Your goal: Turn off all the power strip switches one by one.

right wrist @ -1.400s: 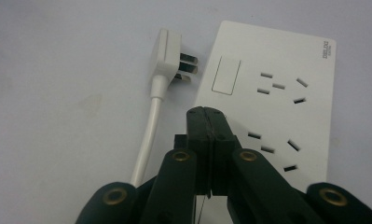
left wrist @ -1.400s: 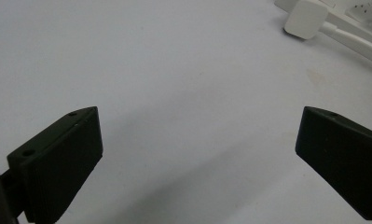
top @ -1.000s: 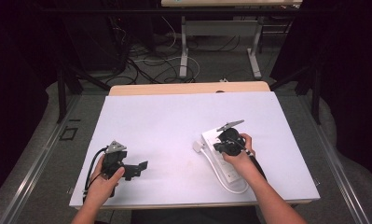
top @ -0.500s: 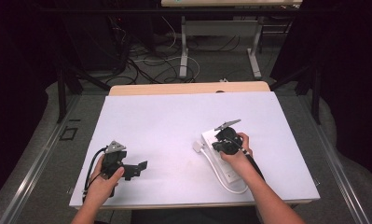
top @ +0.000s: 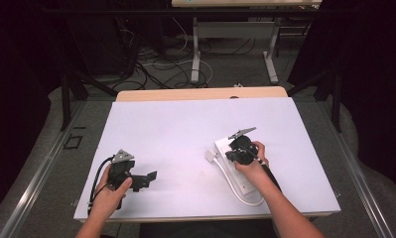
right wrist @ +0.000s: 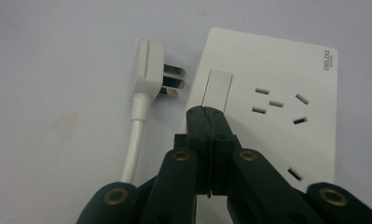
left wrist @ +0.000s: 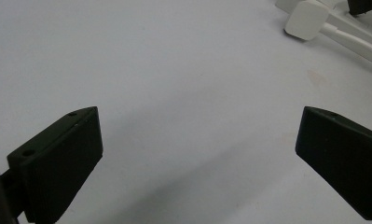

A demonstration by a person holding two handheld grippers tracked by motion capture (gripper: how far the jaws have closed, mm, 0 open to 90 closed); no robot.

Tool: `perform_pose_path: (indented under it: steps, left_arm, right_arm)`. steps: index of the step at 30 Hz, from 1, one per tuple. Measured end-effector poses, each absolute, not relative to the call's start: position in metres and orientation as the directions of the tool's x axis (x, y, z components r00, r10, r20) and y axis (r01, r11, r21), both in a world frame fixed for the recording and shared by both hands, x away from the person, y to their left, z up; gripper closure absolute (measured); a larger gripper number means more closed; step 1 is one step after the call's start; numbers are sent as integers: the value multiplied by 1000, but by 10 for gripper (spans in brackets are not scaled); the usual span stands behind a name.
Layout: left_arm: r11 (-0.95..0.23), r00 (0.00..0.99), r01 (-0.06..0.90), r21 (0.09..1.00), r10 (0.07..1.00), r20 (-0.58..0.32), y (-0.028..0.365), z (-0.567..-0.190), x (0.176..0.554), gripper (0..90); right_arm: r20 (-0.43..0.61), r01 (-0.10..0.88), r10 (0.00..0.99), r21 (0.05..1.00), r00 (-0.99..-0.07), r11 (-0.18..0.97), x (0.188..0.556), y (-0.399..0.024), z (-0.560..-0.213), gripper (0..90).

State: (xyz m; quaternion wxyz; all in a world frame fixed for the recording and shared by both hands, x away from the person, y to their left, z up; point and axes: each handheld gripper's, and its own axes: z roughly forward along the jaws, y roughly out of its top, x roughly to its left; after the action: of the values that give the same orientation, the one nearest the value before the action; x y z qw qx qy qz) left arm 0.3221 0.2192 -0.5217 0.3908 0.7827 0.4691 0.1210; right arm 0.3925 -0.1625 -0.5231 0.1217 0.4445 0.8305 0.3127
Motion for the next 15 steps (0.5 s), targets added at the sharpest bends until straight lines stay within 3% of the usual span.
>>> perform_pose_path:
  steps: [2, 4, 15]
  left_arm:
    - [-255, 531, 639, 725, 829, -176, 219, -522, 322, 6]
    - [-254, 530, 639, 726, 829, -177, 219, -522, 322, 6]
    - [-253, 530, 641, 725, 829, -179, 219, -522, 322, 6]
  right_arm:
    - [79, 642, 812, 658, -578, 393, 393, -161, -527, 900]
    - [67, 660, 813, 623, -579, 419, 393, -162, -524, 900]
    - [72, 661, 817, 630, -573, 408, 393, -163, -525, 900]
